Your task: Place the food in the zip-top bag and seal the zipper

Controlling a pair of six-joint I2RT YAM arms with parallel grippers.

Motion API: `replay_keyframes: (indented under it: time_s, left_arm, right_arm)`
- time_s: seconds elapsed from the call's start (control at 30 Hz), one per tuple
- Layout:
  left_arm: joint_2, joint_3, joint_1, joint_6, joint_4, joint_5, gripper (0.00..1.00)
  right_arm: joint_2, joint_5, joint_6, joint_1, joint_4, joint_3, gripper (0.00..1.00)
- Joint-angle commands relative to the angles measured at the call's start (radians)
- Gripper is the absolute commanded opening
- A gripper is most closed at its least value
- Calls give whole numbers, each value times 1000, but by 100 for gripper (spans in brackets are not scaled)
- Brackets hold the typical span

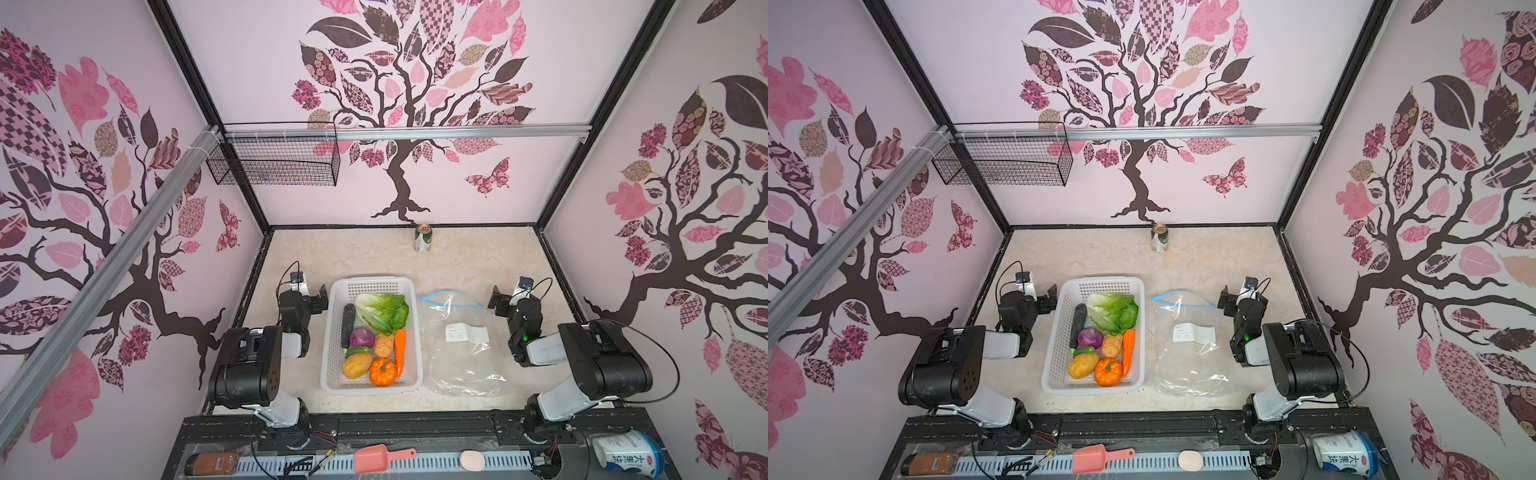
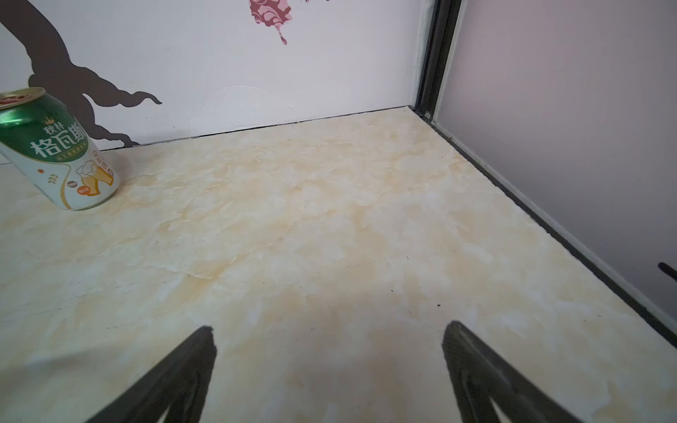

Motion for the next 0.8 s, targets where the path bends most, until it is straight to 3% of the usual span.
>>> replay_keyframes:
  time_s: [0.0, 0.33, 0.53, 0.77]
  left_arm:
    - [-5, 3, 0, -1, 11, -1, 99]
    - [-6, 4, 4, -3, 9, 5, 99]
    - [-10, 5, -40, 8, 2, -81, 99]
    - [-11, 4, -34, 3, 2, -70, 99]
  right_arm:
    - [-13, -2, 7, 4, 13, 20, 99]
    - [-13, -1, 7, 2, 13, 21, 99]
    - [-10, 0, 7, 3, 12, 24, 100]
    - [-10, -1, 7, 3, 10, 26, 99]
